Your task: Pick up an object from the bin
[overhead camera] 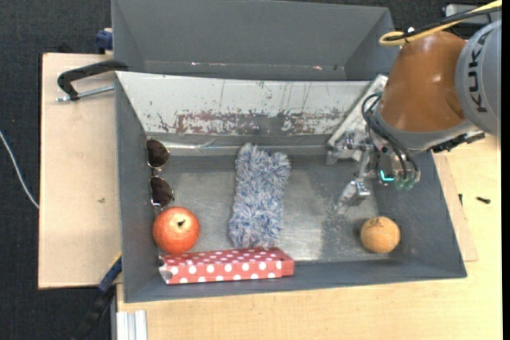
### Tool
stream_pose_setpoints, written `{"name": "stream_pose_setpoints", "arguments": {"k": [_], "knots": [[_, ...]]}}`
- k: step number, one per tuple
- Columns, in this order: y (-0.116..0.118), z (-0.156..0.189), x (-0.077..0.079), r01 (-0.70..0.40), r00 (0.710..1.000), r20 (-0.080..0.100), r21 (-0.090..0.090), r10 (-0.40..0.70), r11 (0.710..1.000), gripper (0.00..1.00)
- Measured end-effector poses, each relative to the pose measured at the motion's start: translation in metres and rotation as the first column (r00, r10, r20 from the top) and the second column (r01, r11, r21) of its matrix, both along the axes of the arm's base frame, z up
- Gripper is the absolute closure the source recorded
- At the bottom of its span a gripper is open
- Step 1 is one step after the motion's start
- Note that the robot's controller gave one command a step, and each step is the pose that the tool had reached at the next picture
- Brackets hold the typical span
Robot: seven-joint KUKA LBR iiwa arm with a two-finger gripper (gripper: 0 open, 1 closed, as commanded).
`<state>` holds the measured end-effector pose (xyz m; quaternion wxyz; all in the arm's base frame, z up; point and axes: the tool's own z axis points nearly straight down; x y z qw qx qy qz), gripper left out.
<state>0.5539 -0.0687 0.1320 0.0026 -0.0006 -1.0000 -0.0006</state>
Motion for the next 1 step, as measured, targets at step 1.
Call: {"name": "stream_pose_setpoints", "arguments": {"k": [1], "knots": [[0.0001,0.0042,0.0020,-0.001,1.000,0.008,-0.001,0.001,1.000,0.00]]}}
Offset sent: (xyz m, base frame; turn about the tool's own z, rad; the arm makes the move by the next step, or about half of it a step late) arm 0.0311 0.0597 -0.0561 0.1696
